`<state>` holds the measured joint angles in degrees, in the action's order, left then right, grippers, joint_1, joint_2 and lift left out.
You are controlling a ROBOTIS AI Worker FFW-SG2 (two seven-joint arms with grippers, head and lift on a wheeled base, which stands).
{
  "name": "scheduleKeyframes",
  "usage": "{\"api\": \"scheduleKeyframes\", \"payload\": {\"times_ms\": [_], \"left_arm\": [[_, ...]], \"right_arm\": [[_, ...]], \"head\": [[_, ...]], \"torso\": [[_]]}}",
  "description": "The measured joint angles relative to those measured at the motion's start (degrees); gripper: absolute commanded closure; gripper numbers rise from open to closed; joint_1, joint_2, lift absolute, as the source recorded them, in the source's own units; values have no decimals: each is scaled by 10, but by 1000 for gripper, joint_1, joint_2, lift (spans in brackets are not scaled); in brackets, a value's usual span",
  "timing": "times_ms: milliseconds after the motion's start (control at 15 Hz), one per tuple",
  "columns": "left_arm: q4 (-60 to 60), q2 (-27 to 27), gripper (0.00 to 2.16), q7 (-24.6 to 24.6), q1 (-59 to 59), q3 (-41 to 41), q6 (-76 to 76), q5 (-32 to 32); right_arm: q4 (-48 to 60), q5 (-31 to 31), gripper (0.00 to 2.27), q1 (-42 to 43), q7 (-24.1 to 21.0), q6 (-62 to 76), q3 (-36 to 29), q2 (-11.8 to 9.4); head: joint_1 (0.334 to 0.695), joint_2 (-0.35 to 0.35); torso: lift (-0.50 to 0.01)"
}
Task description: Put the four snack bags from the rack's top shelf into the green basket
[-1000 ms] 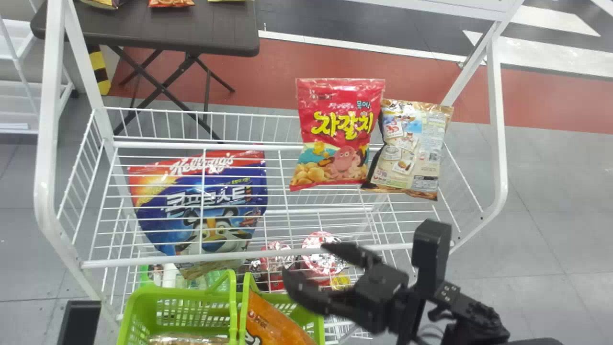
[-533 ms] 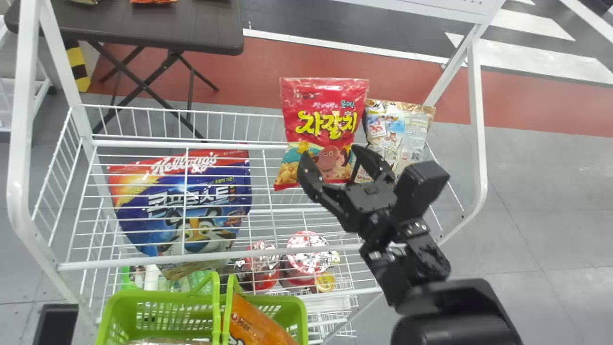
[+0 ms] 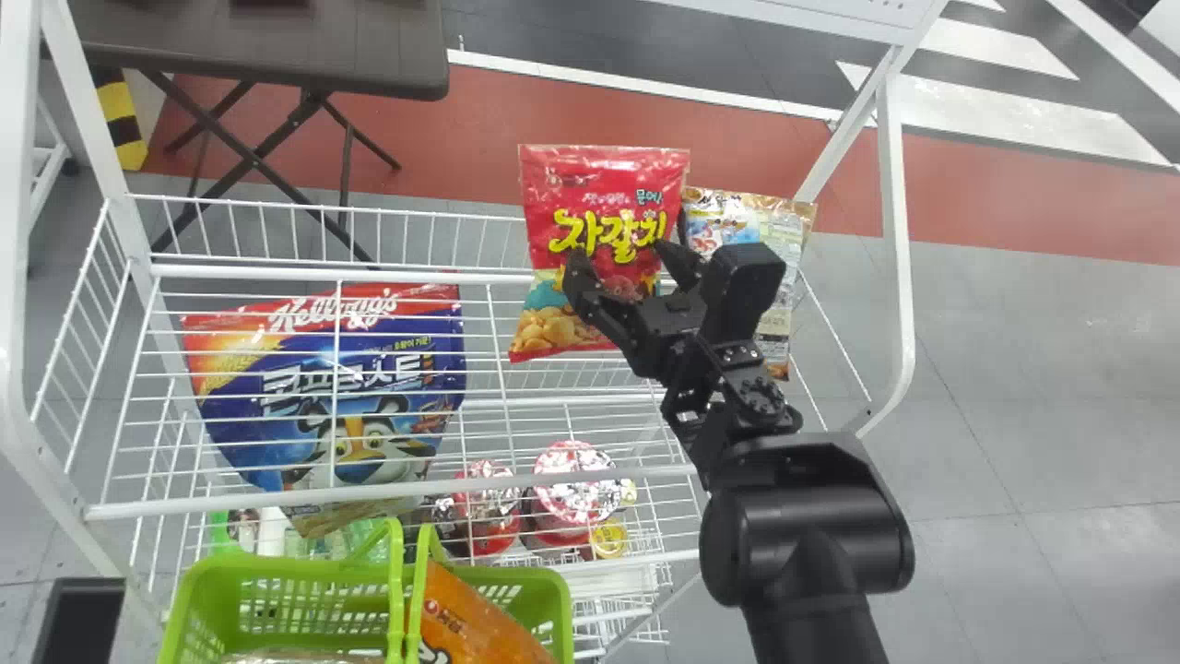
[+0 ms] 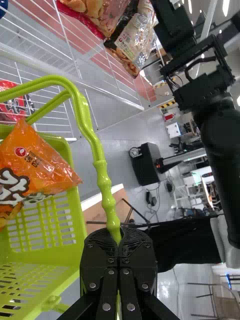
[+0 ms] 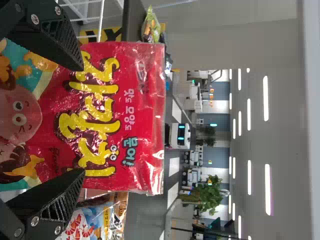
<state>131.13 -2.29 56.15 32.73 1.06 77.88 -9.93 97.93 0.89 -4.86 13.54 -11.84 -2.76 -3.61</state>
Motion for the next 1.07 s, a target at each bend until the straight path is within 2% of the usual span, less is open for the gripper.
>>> {"api": "scheduleKeyframes", "payload": {"times_ms": [67, 133, 333, 667, 867, 1067], "left_arm": [[0, 0, 2142, 0, 0, 0, 1, 0], [0, 0, 2142, 0, 0, 0, 1, 1], [0, 0, 2142, 1, 0, 0, 2, 1], [2, 1, 2142, 0, 0, 0, 2, 1], [5, 1, 2142, -1, 1, -5, 2, 1], [10, 2, 2142, -2, 2, -15, 5, 0]], "right_arm": [[-11, -1, 1639, 11, 19, -15, -1, 0], [-17, -1, 2094, 17, 35, -30, -2, -1], [-11, 3, 2189, 7, 42, -35, -1, -1], [58, 21, 2189, -46, 48, -18, -12, -1], [163, 34, 2189, -109, 70, -59, -32, -1], [304, 75, 2189, -207, 123, -169, -81, -1]], "head": [[695, -300], [695, -293], [695, -287], [695, -301], [695, -312], [695, -344]], "torso": [[0], [0], [0], [0], [0], [0]]}}
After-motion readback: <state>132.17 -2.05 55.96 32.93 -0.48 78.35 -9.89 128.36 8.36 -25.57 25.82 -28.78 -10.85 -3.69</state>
